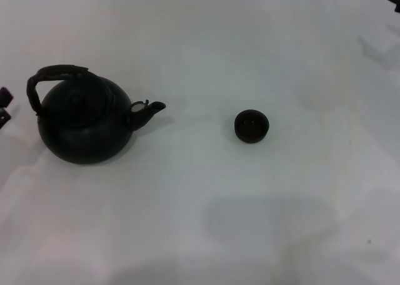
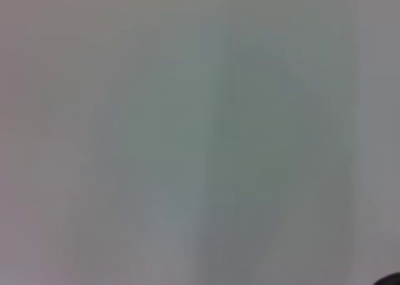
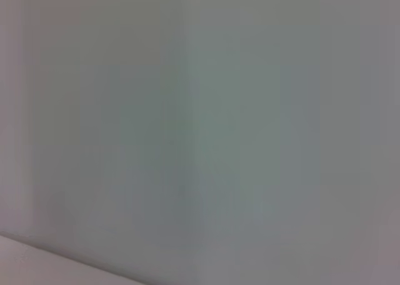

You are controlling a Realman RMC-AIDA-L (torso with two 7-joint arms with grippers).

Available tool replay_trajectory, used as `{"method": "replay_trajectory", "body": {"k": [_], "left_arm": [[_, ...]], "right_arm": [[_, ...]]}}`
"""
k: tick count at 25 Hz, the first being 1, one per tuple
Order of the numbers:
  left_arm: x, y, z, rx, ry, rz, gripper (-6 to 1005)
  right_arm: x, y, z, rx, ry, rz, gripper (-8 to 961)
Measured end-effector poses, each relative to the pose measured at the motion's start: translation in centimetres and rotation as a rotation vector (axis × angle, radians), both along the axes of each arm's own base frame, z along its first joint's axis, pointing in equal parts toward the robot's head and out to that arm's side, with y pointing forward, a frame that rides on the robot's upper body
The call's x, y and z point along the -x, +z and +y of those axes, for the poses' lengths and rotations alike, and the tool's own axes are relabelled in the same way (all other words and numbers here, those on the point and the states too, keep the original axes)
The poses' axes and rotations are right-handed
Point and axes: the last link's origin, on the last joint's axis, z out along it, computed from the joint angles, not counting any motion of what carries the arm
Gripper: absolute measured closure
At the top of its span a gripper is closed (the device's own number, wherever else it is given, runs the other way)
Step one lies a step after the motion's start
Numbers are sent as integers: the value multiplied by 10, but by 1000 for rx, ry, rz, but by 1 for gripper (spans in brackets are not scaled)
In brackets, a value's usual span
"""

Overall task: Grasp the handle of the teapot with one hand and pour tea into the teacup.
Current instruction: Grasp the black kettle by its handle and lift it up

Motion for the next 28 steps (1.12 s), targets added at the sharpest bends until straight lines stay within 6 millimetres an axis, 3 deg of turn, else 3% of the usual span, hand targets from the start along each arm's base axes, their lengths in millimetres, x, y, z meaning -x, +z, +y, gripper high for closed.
{"method": "replay_trajectory", "body": {"k": [5, 11, 16, 24, 28], "left_arm": [[-5, -6, 9, 66, -31, 20, 186], [-8, -17, 20, 211, -48, 69, 261], [-4, -16, 25, 206, -16, 80, 323], [-7, -14, 33, 181, -16, 80, 330], [-9, -15, 37, 186, -26, 84, 415]], "right_arm": [[-9, -7, -2, -21, -22, -5, 99], [-14, -8, -2, -40, -49, -12, 100], [-16, -7, 0, -49, -64, -20, 100], [-17, -12, 6, -50, -83, -36, 101], [-16, -14, 9, -53, -80, -53, 102]]}}
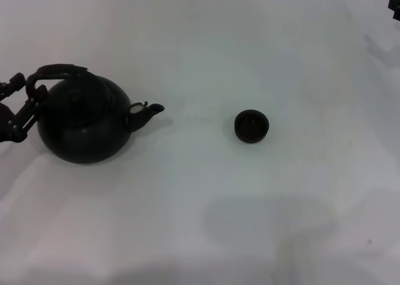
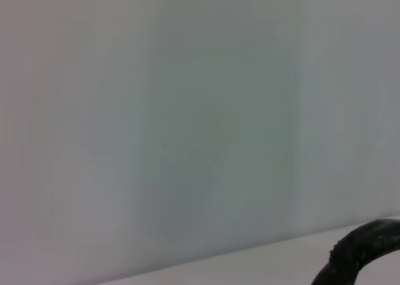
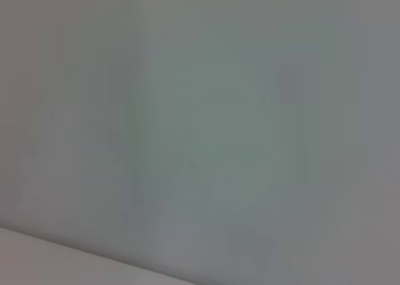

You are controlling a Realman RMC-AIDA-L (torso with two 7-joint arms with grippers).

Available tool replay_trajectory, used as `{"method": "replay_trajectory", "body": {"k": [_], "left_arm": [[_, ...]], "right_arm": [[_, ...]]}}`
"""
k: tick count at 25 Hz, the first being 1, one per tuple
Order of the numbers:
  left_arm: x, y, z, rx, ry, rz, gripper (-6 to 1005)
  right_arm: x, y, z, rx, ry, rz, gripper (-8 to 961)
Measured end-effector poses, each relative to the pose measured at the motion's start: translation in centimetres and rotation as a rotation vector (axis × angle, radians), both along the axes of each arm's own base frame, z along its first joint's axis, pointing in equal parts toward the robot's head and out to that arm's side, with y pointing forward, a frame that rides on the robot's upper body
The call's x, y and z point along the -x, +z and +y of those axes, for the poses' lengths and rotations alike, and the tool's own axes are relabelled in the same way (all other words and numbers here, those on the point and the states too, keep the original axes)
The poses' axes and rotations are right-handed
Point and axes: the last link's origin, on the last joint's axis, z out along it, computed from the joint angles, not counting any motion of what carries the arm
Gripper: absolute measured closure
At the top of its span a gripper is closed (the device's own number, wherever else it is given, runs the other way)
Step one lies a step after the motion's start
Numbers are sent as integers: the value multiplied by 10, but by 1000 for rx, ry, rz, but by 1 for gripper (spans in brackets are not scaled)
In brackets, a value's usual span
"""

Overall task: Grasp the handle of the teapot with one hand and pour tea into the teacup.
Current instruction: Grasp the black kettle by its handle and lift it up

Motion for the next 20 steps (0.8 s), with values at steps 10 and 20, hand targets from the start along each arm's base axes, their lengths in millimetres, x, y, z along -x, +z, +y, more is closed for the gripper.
{"method": "replay_trajectory", "body": {"k": [10, 20], "left_arm": [[-2, -1, 3, 8, -5, -5, 658], [-3, -2, 5, 11, -2, -6, 801]], "right_arm": [[0, -3, 2, -9, 5, -13, 104], [0, -3, 1, -7, 6, -12, 107]]}}
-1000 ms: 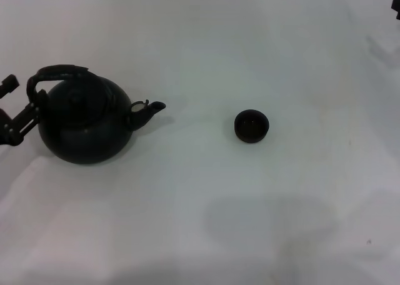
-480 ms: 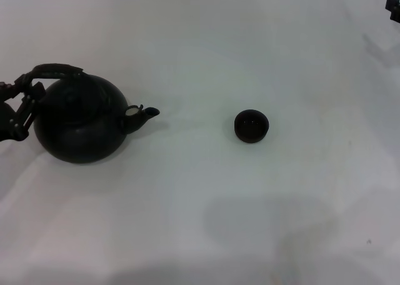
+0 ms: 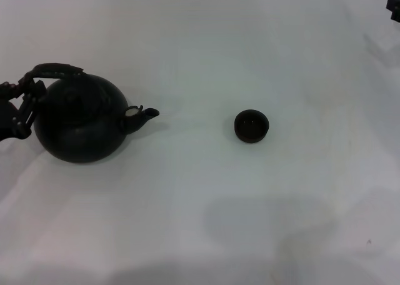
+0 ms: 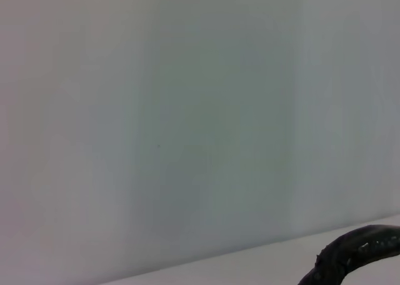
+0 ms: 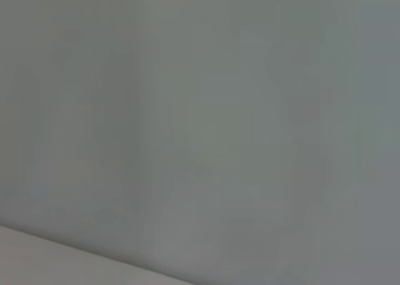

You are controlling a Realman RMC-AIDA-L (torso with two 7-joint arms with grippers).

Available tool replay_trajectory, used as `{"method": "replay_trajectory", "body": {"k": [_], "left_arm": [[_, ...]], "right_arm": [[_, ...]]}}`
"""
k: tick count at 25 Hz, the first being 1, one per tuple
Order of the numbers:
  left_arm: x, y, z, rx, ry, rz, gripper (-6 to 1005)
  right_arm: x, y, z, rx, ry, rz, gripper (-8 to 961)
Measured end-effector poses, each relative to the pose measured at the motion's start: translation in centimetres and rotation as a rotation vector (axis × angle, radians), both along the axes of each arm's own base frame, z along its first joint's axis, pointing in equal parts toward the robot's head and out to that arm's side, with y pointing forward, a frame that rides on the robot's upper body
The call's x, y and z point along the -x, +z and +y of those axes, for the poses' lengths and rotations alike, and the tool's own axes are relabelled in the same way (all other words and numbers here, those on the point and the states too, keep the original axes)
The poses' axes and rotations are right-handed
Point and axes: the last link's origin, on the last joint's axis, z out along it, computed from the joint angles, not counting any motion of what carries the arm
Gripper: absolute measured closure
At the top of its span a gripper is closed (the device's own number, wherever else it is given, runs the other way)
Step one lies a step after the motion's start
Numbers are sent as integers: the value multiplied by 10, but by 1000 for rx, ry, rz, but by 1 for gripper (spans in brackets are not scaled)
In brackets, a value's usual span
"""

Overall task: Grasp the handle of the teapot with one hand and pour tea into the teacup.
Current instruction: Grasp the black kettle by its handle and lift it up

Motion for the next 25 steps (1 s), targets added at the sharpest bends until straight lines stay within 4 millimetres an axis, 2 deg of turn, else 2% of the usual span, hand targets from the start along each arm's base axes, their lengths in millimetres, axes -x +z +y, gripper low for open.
{"method": "replay_trajectory", "body": {"k": [9, 17, 25], "left_arm": [[1, 6, 5, 6, 28, -35, 848], [4, 9, 10, -32, 61, -30, 850], [-3, 7, 26, -19, 45, -18, 877]], "right_arm": [[-1, -3, -2, 10, 0, 2, 110], [-1, -5, -3, 17, 2, -5, 112], [-1, -11, -5, 30, 9, -1, 113]]}}
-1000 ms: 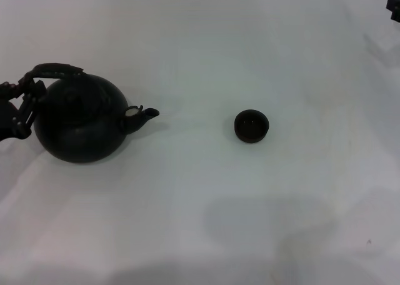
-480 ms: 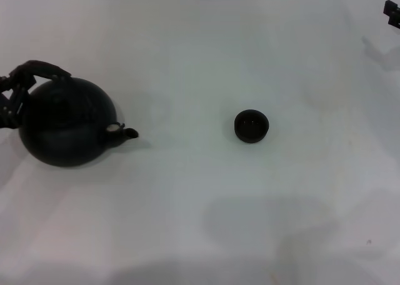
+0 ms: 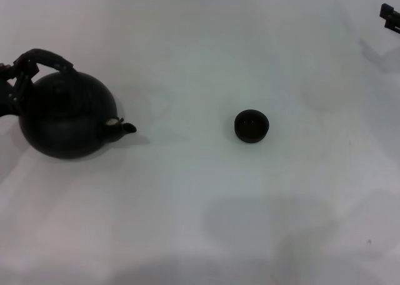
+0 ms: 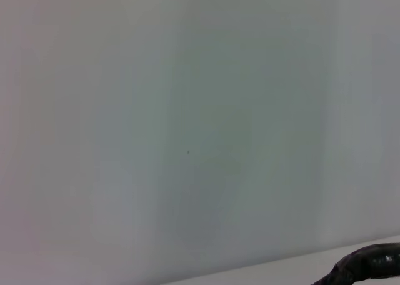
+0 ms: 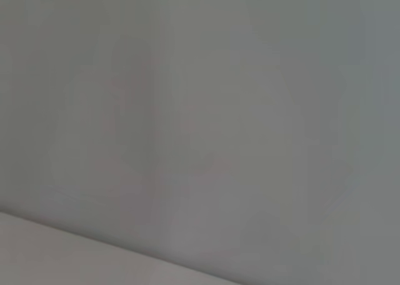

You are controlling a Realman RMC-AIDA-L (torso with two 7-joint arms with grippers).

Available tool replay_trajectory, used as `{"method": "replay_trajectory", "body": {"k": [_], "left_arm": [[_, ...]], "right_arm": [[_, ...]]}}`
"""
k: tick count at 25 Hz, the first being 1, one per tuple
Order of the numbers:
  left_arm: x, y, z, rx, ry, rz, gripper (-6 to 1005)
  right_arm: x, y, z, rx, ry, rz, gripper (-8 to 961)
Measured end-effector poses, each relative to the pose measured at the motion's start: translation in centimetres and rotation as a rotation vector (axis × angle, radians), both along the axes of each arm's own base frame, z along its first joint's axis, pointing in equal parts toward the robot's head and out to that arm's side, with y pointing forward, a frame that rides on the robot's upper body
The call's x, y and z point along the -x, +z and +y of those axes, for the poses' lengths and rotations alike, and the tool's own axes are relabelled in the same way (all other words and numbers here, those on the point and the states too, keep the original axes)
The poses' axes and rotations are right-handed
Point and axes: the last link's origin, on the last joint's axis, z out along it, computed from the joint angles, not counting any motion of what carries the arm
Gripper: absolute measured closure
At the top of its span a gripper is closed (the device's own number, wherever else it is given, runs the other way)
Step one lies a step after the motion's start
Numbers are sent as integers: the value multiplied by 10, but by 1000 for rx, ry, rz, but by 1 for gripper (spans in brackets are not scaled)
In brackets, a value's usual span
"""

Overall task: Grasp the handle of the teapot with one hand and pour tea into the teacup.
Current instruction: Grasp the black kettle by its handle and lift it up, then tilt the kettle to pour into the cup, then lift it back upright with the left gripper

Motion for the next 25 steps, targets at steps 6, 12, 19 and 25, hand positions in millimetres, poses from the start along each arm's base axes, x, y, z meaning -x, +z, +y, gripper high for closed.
{"method": "replay_trajectory", "body": {"k": [6, 12, 19, 25], "left_arm": [[-13, -5, 18, 17, -31, 11, 880], [-33, -8, 38, 46, -101, 22, 880], [-51, -11, 62, 127, -131, 89, 880], [-68, -3, 76, 180, -145, 137, 880]], "right_arm": [[-1, -9, -3, 19, 4, 2, 114], [2, -15, -6, 21, 22, 33, 114], [8, -16, -12, 23, 69, 86, 115], [6, -23, -18, 31, 62, 107, 116]]}}
